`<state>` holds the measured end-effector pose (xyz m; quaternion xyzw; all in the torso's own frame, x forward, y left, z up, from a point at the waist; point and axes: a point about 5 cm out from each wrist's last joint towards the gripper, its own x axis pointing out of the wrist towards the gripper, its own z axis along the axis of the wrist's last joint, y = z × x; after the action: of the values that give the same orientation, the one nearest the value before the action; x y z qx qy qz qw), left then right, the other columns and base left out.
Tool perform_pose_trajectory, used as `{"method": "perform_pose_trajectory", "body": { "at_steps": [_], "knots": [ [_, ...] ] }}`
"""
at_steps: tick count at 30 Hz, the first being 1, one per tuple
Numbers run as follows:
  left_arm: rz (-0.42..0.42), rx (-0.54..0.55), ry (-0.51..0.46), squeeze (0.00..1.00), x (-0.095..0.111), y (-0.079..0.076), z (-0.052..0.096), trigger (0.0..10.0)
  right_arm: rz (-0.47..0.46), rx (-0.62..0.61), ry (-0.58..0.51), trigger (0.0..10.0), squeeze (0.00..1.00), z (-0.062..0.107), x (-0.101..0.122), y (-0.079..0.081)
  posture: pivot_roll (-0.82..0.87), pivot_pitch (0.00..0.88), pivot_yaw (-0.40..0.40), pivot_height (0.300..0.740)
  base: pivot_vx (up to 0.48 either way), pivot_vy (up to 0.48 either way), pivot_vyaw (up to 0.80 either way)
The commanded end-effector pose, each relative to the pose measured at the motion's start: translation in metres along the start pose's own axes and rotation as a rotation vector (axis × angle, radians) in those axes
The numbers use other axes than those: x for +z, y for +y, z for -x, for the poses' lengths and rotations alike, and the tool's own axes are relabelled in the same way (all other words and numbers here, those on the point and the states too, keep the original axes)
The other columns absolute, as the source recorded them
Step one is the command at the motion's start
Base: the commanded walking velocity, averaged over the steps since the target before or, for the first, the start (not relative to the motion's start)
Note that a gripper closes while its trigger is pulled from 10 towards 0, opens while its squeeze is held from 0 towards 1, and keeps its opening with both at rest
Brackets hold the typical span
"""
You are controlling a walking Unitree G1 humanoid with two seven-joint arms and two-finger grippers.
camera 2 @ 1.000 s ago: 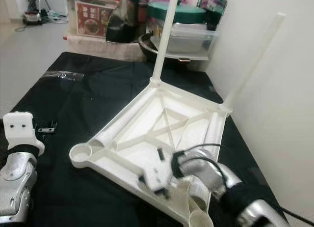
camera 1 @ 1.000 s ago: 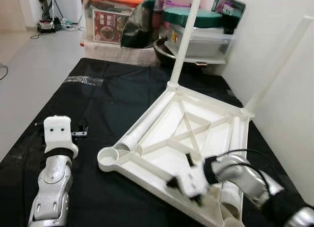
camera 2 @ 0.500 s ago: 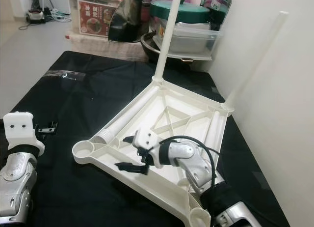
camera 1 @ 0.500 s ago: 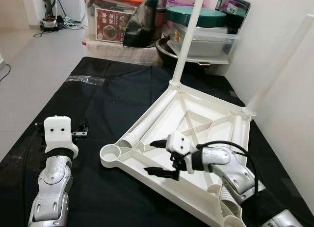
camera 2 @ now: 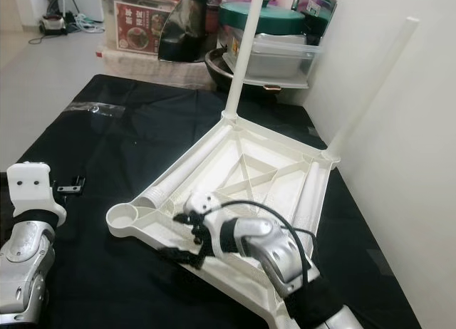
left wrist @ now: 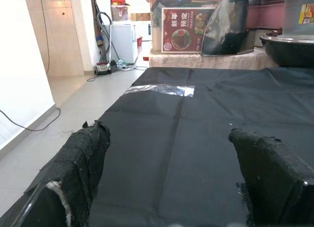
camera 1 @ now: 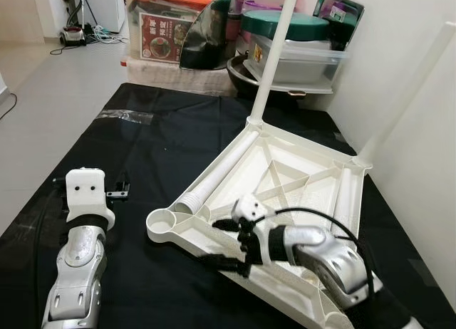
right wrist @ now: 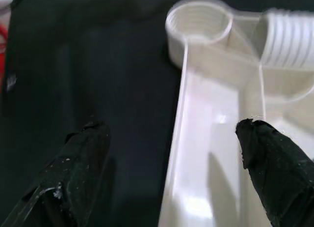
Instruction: Building children table
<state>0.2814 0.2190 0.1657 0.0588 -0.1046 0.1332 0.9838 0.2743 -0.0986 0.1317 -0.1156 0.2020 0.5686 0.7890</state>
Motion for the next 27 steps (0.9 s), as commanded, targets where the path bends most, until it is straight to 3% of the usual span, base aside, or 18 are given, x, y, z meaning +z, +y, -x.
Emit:
{"method": "perform_pose_trajectory", "body": {
  "at_steps": [1, 2, 3, 4, 9, 13, 14, 15, 16, 18, 19, 23, 24, 25, 26, 27],
  "knots": [
    [-0.014, -0.01, 0.006, 0.0, -0.003, 0.0, -0.001, 10.0, 0.0, -0.008, 0.058, 10.0, 0.14, 0.002, -0.008, 0.0, 0.1, 0.0, -0.161, 0.74, 0.0, 0.0, 0.0],
    [-0.014, -0.01, 0.006, 0.0, -0.003, 0.0, -0.001, 10.0, 0.0, -0.008, 0.058, 10.0, 0.14, 0.002, -0.008, 0.0, 0.1, 0.0, -0.161, 0.74, 0.0, 0.0, 0.0],
    [-0.015, -0.009, 0.006, 0.0, -0.003, 0.0, -0.002, 10.0, -0.007, -0.051, 0.102, 10.0, 0.02, 0.001, -0.012, -0.005, 0.1, 0.0, -0.161, 0.74, 0.0, 0.0, 0.0],
    [-0.015, -0.009, 0.006, 0.0, -0.003, 0.0, -0.002, 10.0, -0.019, -0.075, 0.127, 10.0, 0.0, -0.001, -0.015, -0.008, 0.1, 0.0, -0.162, 0.74, 0.0, 0.0, 0.0],
    [-0.014, -0.008, 0.006, 0.0, -0.003, -0.001, -0.001, 10.0, -0.045, -0.153, 0.203, 10.0, 0.0, -0.007, -0.023, -0.016, 0.11, 0.0, -0.167, 0.74, 0.0, 0.0, 0.0],
    [-0.016, -0.005, 0.006, 0.0, -0.003, 0.001, -0.001, 10.0, -0.053, -0.126, 0.221, 10.0, 0.0, -0.011, -0.024, -0.013, 0.12, 0.0, -0.172, 0.74, 0.0, 0.0, 0.0],
    [-0.018, -0.002, 0.005, 0.0, -0.003, 0.002, -0.001, 10.0, -0.05, -0.103, 0.227, 8.1, 0.0, -0.012, -0.024, -0.01, 0.12, 0.0, -0.172, 0.74, 0.0, 0.0, 0.0],
    [-0.019, -0.001, 0.005, 0.0, -0.003, 0.003, -0.002, 10.0, -0.046, -0.088, 0.231, 8.1, 0.0, -0.013, -0.025, -0.008, 0.12, 0.0, -0.172, 0.74, 0.0, 0.0, 0.0],
    [-0.021, 0.001, 0.004, 0.0, -0.003, 0.004, -0.002, 10.0, -0.032, -0.065, 0.253, 7.4, 0.0, -0.012, -0.028, -0.006, 0.12, 0.0, -0.177, 0.74, 0.0, 0.0, 0.0],
    [-0.023, 0.002, 0.004, 0.0, -0.004, 0.005, -0.002, 10.0, -0.022, -0.05, 0.269, 7.4, 0.0, -0.012, -0.03, -0.005, 0.12, 0.0, -0.177, 0.74, 0.0, 0.0, 0.0],
    [-0.023, 0.004, 0.003, 0.0, -0.004, 0.005, -0.002, 10.0, -0.016, -0.033, 0.292, 4.5, 0.0, -0.01, -0.034, -0.003, 0.12, 0.0, -0.178, 0.74, 0.0, 0.0, 0.0],
    [-0.024, 0.005, 0.003, 0.0, -0.004, 0.005, -0.002, 10.0, -0.011, -0.02, 0.332, 4.3, 0.0, -0.007, -0.04, -0.003, 0.12, 0.0, -0.18, 0.74, 0.0, 0.0, 0.0],
    [-0.024, 0.006, 0.003, 0.0, -0.004, 0.005, -0.002, 10.0, -0.001, -0.009, 0.351, 4.7, 0.0, -0.006, -0.043, -0.002, 0.12, 0.0, -0.18, 0.74, 0.0, 0.0, 0.0],
    [-0.024, 0.006, 0.002, 0.0, -0.004, 0.005, -0.002, 10.0, -0.007, -0.027, 0.368, 3.9, 0.0, -0.006, -0.047, -0.004, 0.12, 0.0, -0.18, 0.74, 0.0, 0.0, 0.0],
    [-0.024, 0.006, 0.002, 0.0, -0.004, 0.005, -0.002, 10.0, -0.015, -0.051, 0.383, 0.7, 0.0, -0.006, -0.05, -0.007, 0.12, 0.0, -0.18, 0.74, 0.0, 0.0, 0.0],
    [-0.024, 0.006, 0.002, 0.0, -0.004, 0.005, -0.002, 10.0, -0.015, -0.051, 0.383, 0.7, 0.0, -0.006, -0.05, -0.007, 0.12, 0.0, -0.18, 0.74, 0.0, 0.0, 0.0]
  ]
}}
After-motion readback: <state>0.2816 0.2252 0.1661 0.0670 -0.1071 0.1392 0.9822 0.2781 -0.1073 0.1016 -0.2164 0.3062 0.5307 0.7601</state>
